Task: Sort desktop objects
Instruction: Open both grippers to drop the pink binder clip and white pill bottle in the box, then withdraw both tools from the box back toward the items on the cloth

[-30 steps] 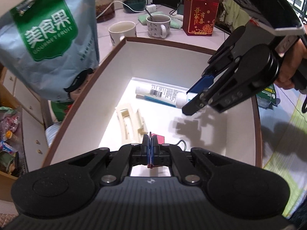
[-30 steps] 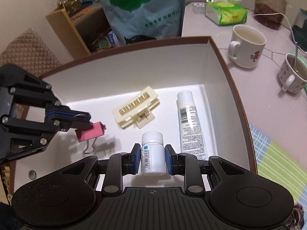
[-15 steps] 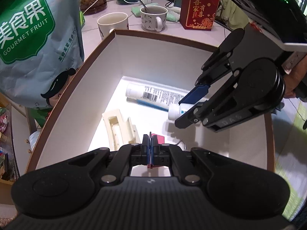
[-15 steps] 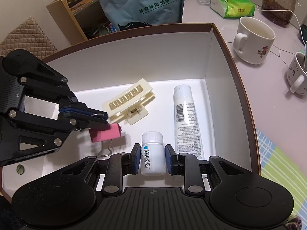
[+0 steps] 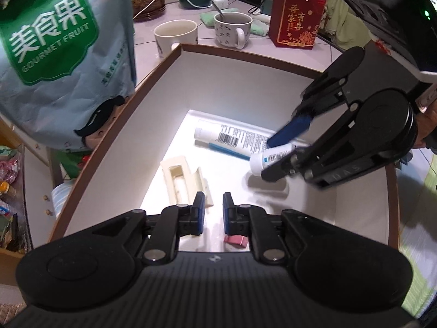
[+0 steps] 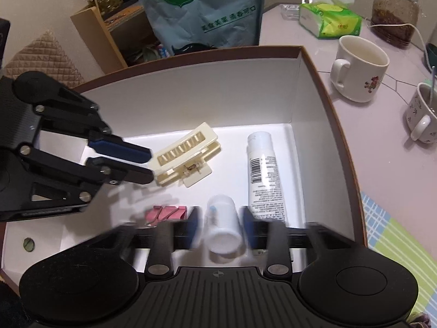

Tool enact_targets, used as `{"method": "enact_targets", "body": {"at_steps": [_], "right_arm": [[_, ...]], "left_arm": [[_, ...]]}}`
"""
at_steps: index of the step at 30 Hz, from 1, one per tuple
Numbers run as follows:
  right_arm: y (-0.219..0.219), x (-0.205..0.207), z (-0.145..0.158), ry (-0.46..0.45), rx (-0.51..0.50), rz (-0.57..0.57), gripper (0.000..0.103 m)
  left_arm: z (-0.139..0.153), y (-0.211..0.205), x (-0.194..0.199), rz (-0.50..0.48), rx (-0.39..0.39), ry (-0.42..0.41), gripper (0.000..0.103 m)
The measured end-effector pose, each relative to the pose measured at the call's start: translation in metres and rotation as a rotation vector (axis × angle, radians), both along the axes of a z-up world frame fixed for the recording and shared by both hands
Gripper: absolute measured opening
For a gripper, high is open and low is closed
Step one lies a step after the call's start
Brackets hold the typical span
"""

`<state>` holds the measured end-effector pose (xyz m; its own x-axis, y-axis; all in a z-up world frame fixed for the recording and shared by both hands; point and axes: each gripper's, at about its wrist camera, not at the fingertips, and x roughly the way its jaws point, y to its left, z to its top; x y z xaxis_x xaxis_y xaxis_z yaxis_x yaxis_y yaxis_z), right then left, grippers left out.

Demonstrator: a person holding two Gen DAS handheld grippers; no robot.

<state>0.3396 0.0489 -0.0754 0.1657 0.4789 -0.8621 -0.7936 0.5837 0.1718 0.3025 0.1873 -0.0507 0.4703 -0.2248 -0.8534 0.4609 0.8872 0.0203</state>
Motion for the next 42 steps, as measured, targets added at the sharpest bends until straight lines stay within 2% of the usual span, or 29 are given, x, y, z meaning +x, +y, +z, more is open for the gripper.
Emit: {"method": "enact_targets", "body": {"at_steps": [3, 9, 11, 12, 14, 15, 22, 29, 42], "right_arm": [[0.002, 0.0, 0.003, 0.001, 0.006, -0.005, 0.059], [0.002, -0.007, 0.011, 0.026, -0.05, -0.013, 0.059], [-0.001, -0.011, 0.012, 0.033, -0.067, -0.02, 0.059], [-0.002, -0.013, 0.012, 0.034, -0.075, -0.021, 0.06], [-0.006, -0.018, 0.013, 0.029, -0.085, -0.022, 0.079], [-0.007, -0.021, 0.014, 0.021, -0.085, -0.022, 0.081], [-0.015, -0.034, 0.021, 0.017, -0.086, -0.034, 0.081], [-0.021, -0.046, 0.033, -0.003, -0.079, -0.055, 0.081], [-0.03, -0.074, 0.059, -0.063, -0.042, -0.066, 0.081]], "left_arm": [[0.003, 0.004, -0.003, 0.018, 0.003, 0.004, 0.011], [0.007, 0.009, -0.013, 0.049, 0.012, 0.015, 0.022], [0.008, 0.01, -0.016, 0.06, 0.016, 0.023, 0.032], [0.009, 0.01, -0.018, 0.066, 0.019, 0.024, 0.034], [0.011, 0.01, -0.022, 0.075, 0.025, 0.026, 0.037], [0.012, 0.01, -0.024, 0.079, 0.027, 0.029, 0.037], [0.021, 0.006, -0.037, 0.09, 0.048, 0.026, 0.046], [0.034, -0.001, -0.055, 0.086, 0.069, -0.004, 0.064], [0.057, -0.005, -0.085, 0.109, 0.095, -0.059, 0.067]]}}
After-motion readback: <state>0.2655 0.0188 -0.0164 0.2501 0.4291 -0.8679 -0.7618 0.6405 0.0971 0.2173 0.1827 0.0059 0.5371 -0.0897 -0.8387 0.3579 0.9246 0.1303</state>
